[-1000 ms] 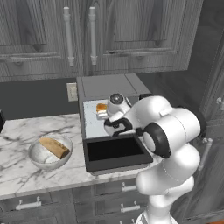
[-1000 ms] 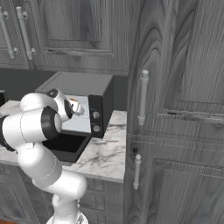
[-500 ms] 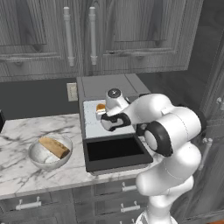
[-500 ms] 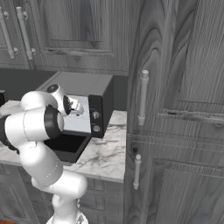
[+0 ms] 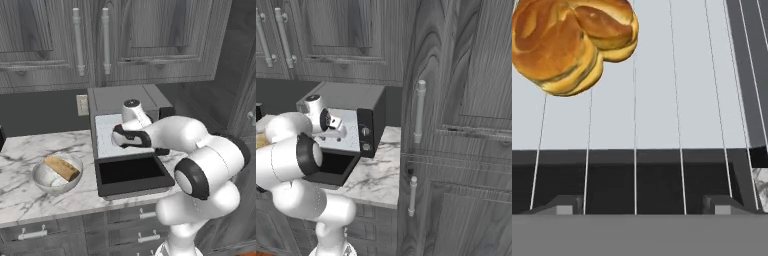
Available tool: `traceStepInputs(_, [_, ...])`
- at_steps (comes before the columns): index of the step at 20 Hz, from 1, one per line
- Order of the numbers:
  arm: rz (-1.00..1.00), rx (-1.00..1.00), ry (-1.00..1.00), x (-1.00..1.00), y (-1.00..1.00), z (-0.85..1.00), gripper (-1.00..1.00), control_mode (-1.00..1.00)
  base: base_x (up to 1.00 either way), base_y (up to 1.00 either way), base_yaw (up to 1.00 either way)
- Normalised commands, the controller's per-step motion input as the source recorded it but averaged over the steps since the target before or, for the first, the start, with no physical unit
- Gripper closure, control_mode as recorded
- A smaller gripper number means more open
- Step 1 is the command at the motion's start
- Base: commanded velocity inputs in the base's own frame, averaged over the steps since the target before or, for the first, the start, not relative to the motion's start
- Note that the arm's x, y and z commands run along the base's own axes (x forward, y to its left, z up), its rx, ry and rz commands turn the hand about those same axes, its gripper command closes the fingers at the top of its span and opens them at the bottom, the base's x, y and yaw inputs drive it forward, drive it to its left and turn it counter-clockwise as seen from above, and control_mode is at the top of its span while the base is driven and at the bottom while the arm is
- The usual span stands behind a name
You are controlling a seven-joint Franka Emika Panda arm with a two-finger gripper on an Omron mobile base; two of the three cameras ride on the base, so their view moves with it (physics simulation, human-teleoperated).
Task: Pick up the heated bread from the toaster oven and place it in the bowl. Then move the bread bowl to the dining counter.
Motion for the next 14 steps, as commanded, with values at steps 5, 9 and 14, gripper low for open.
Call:
traceStepInputs(5, [-0.02, 0.00, 0.16, -1.00, 0.00, -0.14, -1.00, -1.00, 0.00, 0.00, 0.00])
traceStepInputs(9, [-0.01, 0.00, 0.11, -1.00, 0.00, -0.22, -1.00, -1.00, 0.00, 0.00, 0.00])
traceStepInputs(14, [-0.01, 0.00, 0.08, -1.00, 0.00, -0.28, -1.00, -1.00, 0.00, 0.00, 0.00])
